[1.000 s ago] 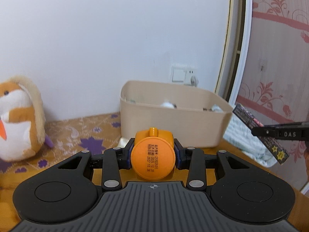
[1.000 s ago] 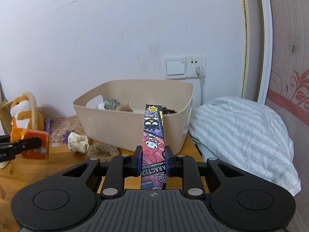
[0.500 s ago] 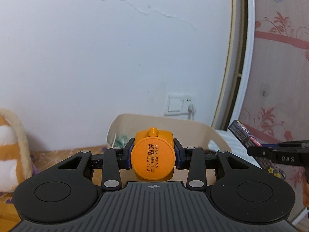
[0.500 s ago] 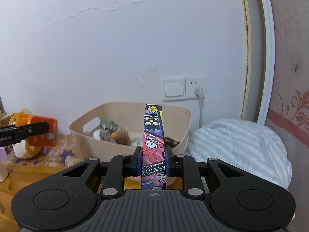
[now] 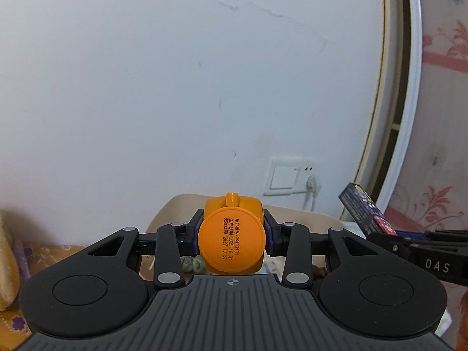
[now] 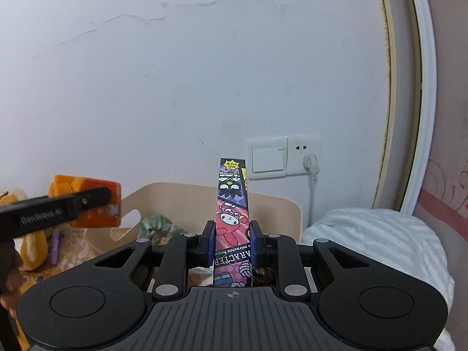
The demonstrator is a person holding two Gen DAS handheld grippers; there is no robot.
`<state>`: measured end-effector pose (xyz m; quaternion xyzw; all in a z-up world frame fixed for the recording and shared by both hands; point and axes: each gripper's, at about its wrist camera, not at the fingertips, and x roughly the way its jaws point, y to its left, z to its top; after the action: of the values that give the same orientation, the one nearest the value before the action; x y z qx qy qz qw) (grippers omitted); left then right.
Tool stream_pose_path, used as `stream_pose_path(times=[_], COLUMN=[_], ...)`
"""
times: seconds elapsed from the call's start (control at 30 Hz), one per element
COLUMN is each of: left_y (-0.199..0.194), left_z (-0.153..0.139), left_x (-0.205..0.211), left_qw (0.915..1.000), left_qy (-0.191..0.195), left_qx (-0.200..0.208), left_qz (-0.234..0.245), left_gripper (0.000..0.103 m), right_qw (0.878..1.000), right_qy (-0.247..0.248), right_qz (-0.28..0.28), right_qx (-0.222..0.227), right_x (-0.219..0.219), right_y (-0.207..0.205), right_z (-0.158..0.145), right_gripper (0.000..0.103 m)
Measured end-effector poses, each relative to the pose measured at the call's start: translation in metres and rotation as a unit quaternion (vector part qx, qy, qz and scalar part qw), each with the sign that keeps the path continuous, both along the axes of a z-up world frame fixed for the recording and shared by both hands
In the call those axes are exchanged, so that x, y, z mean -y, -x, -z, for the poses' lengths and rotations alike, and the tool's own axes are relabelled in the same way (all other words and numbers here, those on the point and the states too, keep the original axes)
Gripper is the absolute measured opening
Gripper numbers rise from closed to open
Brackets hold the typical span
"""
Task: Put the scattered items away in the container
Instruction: 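Carry the orange bottle and candy box into the beige container and open both tools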
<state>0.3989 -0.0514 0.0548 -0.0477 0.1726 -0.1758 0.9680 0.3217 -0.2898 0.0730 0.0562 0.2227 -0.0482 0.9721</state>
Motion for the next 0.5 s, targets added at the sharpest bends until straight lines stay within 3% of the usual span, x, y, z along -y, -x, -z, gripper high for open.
stream_pose_path(times=[0.5], left_y=[-0.031], left_z=[0.04], left_x=[0.022], left_qw=[0.9969], left_qy=[-0.055], left_qx=[-0.05], left_qz=[-0.024], left_gripper=[0.039], right_qw=[0.997], right_qy=[0.026], right_qz=[-0.002], right_qx=[-0.072], right_x=[0.003], right_y=[-0.073], right_z=[0.03], right_gripper=[0.021])
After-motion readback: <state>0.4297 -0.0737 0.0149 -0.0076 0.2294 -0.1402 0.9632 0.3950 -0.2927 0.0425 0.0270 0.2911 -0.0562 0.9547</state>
